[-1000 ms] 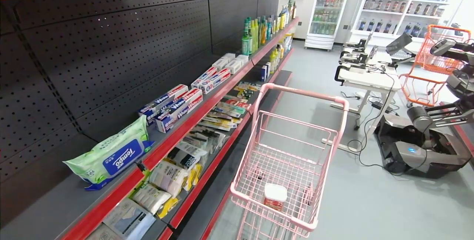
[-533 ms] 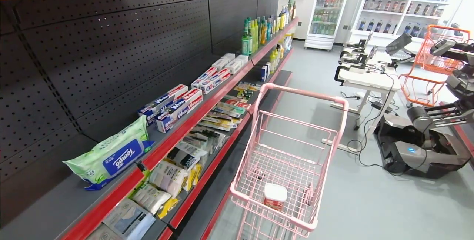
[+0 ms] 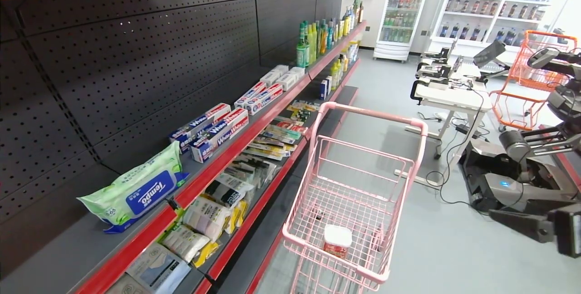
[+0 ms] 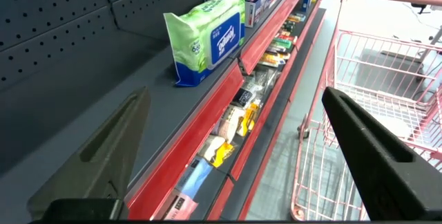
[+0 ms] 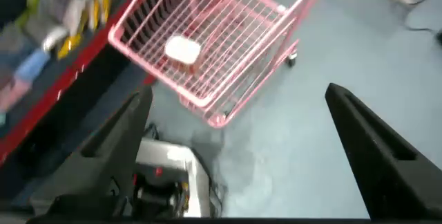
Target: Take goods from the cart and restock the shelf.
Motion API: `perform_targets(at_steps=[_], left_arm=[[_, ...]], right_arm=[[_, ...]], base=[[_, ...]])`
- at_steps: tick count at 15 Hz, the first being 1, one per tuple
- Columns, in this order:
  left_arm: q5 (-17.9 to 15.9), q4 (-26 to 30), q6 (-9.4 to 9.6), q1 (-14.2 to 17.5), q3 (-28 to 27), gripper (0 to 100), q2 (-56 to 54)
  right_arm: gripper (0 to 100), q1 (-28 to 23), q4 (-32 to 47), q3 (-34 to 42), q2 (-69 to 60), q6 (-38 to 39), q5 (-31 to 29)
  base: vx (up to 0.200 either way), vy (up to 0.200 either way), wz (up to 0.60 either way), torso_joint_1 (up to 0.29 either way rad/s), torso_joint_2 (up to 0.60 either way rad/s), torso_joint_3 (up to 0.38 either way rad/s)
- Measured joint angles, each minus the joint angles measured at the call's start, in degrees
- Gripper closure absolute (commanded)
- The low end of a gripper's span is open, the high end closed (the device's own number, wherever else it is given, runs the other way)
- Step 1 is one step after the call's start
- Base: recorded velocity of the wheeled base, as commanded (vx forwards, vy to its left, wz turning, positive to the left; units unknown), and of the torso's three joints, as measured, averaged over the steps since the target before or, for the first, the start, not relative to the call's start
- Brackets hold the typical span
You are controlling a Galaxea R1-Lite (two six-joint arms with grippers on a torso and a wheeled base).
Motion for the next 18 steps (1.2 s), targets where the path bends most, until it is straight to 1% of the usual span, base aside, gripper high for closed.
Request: perform_targets(at_steps=[1,2,4,6,8,10,12,14,18], left_arm=[[0.0,0.0,-0.02,0.0,0.0,0,0.0],[0.0,0.0,0.00,0.0,0.0,0,0.0],[0.0,0.0,0.00,0.0,0.0,0,0.0],[0.0,0.0,0.00,0.0,0.0,0,0.0],[0.0,0.0,-0.02,0.0,0.0,0,0.0],[0.0,0.0,0.00,0.0,0.0,0,0.0],[0.0,0.0,0.00,0.0,0.0,0,0.0],[0.0,0.0,0.00,0.0,0.0,0,0.0],[0.0,0.0,0.00,0.0,0.0,0,0.0]], right_arm=[[0,0.0,-1.4,-1.0,6.1,-3.6,2.7],[0,0.1,-4.5,-1.9,12.3,-6.8,4.9],[0,1.1,-13.9,-3.4,25.1,-11.0,8.0],[0,3.5,-23.8,-4.4,36.8,-14.8,10.4],[0,6.5,-28.5,-5.3,45.6,-19.3,11.8],[0,8.4,-30.0,-6.6,51.6,-19.8,12.0],[0,9.2,-30.1,-8.5,55.8,-20.2,12.0],[0,9.4,-30.1,-10.3,58.5,-20.9,11.9],[0,9.6,-30.1,-11.3,60.9,-22.9,11.9]], base=[[0.000,0.000,0.00,0.000,0.00,0.000],[0.000,0.000,0.00,0.000,0.00,0.000],[0.000,0.000,0.00,0.000,0.00,0.000],[0.000,0.000,0.00,0.000,0.00,0.000],[0.000,0.000,0.00,0.000,0.00,0.000],[0.000,0.000,0.00,-0.083,0.13,0.083],[0.000,0.000,0.00,-0.095,0.21,0.105],[0.000,0.000,0.00,-0.100,0.23,0.115],[0.000,0.000,0.00,-0.138,0.30,0.164]])
